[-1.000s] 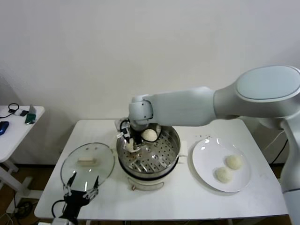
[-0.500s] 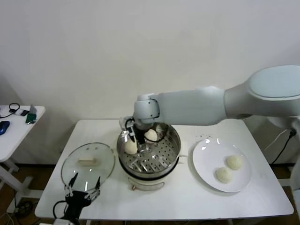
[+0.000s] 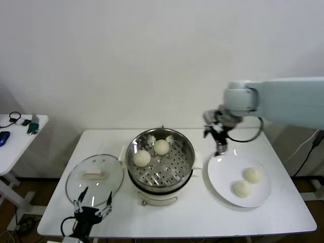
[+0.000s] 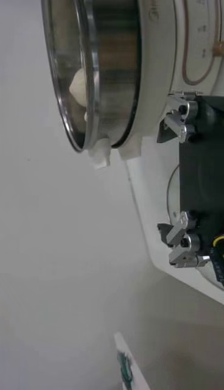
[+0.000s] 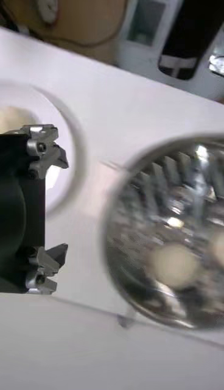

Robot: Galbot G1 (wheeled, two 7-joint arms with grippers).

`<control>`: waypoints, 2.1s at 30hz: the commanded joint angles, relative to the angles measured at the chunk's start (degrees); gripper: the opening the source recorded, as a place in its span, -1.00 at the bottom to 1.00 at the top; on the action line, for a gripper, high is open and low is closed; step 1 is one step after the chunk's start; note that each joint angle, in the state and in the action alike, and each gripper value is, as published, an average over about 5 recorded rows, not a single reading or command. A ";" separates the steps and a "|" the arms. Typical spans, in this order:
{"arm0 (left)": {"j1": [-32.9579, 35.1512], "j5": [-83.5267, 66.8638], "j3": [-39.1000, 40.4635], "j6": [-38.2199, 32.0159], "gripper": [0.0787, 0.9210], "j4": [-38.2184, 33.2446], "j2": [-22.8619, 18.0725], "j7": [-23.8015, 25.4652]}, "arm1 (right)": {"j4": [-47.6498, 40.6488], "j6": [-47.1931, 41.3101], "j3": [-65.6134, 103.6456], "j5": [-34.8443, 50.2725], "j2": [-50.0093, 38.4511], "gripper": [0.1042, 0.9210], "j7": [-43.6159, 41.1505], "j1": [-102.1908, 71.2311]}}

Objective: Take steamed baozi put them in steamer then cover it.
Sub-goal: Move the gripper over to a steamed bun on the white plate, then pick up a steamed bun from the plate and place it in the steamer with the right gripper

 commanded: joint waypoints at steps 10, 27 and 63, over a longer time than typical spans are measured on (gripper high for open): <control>0.57 1.19 0.44 0.24 0.77 -0.52 -1.45 0.06 | -4.90 -0.90 33.09 -21.84 -24.20 0.76 1.45 -47.03; 1.57 3.17 0.80 0.14 0.77 -0.53 -2.69 0.16 | -15.78 -0.35 38.21 -21.70 -15.94 0.76 1.36 -51.29; 1.06 3.82 0.35 0.52 0.77 -0.40 -3.07 0.82 | -17.78 6.43 27.32 -15.39 -9.76 0.38 -7.12 -32.38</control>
